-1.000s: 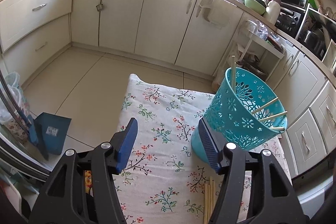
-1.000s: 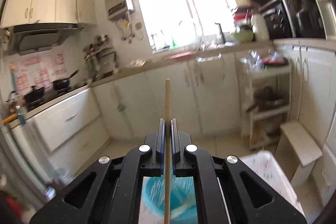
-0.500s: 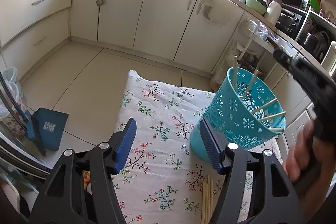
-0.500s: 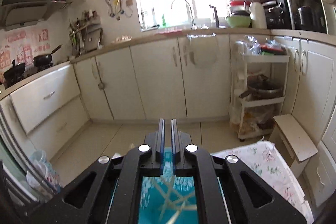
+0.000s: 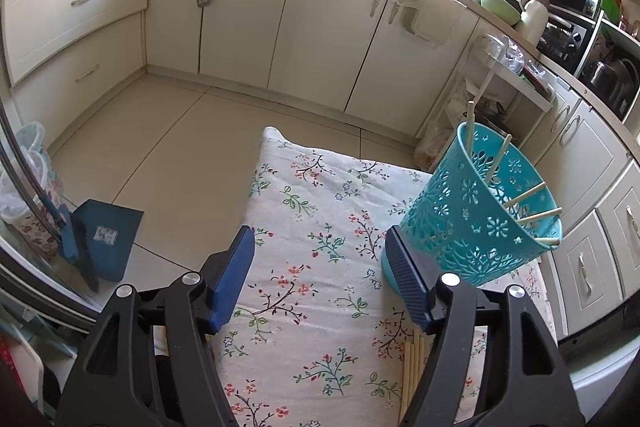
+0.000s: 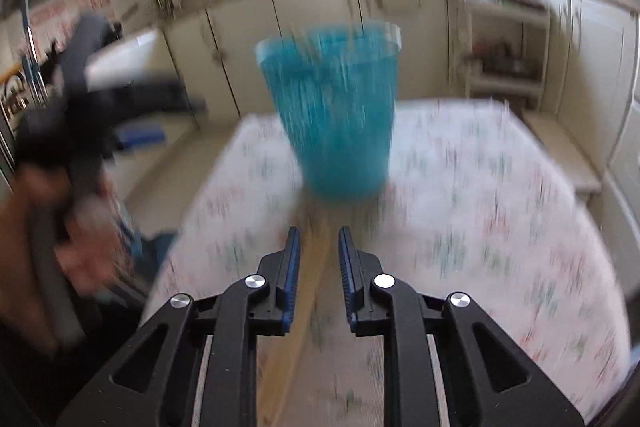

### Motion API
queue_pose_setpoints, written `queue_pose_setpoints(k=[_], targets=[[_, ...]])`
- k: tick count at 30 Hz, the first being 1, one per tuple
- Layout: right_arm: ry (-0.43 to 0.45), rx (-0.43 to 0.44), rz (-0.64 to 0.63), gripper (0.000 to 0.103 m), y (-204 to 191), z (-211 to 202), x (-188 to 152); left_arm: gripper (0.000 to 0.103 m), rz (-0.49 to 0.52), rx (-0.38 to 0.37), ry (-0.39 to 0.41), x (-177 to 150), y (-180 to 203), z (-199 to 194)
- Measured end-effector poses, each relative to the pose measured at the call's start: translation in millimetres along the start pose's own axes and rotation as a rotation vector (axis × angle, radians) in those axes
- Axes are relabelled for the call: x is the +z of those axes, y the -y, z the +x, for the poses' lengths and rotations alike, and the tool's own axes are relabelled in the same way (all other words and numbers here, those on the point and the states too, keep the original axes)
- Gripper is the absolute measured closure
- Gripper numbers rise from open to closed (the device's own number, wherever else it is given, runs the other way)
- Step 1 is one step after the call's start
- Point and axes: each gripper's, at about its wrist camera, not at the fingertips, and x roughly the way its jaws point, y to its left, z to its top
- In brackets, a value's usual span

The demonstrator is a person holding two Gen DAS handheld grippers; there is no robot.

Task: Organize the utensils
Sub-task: 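Grasp another skewer with the right tool while the left tool returns to the skewers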

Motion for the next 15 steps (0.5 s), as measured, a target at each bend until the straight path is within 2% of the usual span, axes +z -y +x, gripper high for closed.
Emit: queue_pose_setpoints(k=[4,15], targets=[[-0.102,0.004,0.015,0.083,0.3,27.4,-12.5,0.037,0.015,0.010,-0.009,-2.5,-0.4,2.5],[-0.182,-0.035,0.008,0.083,-5.8,68.2,-15.7,0.035,0.023,0.007,-0.020,-2.8,-3.0,3.2]])
